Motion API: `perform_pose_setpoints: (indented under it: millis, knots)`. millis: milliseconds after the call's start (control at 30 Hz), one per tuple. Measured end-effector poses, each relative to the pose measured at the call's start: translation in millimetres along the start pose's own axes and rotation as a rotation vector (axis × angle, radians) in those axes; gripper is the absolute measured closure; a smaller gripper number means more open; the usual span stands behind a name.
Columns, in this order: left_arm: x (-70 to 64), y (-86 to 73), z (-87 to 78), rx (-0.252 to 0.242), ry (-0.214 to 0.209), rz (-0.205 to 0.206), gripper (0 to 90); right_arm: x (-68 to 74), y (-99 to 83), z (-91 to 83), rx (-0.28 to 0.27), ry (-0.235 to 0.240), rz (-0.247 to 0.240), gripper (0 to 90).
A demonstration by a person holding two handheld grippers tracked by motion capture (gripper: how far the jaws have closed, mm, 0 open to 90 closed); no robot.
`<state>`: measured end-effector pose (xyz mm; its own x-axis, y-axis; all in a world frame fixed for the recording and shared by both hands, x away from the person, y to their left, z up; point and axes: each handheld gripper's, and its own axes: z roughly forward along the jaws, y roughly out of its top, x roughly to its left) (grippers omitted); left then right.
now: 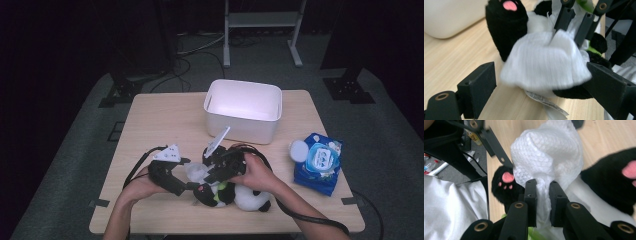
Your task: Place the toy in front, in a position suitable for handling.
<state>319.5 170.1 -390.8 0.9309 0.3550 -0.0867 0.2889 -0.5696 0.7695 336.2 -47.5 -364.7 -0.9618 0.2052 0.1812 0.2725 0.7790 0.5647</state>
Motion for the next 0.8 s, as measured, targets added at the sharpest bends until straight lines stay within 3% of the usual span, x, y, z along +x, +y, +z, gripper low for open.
perform_pose_setpoints:
  millis: [67,367,500,800]
  knots:
    - [-0.4,-0.3,3.7,0.005,-0.02,0.003,10.2,-0.2,1.2,3.6,0.008,0.0,-0.007,78.2]
    - [-2.3,1.7,-0.1,-0.017,-0.029,0.003,10.2,-3.2,-4.0,-3.2,-0.015,-0.005,0.011,78.1]
    - [-4.4,2.1,5.5,0.008,-0.036,0.004,10.2,-2.6,-4.7,-2.0,-0.015,0.002,0.007,78.1]
    - [-6.7,2.0,12.7,0.045,-0.039,0.006,10.2,-4.1,3.7,-4.0,-0.006,-0.065,-0.012,78.1]
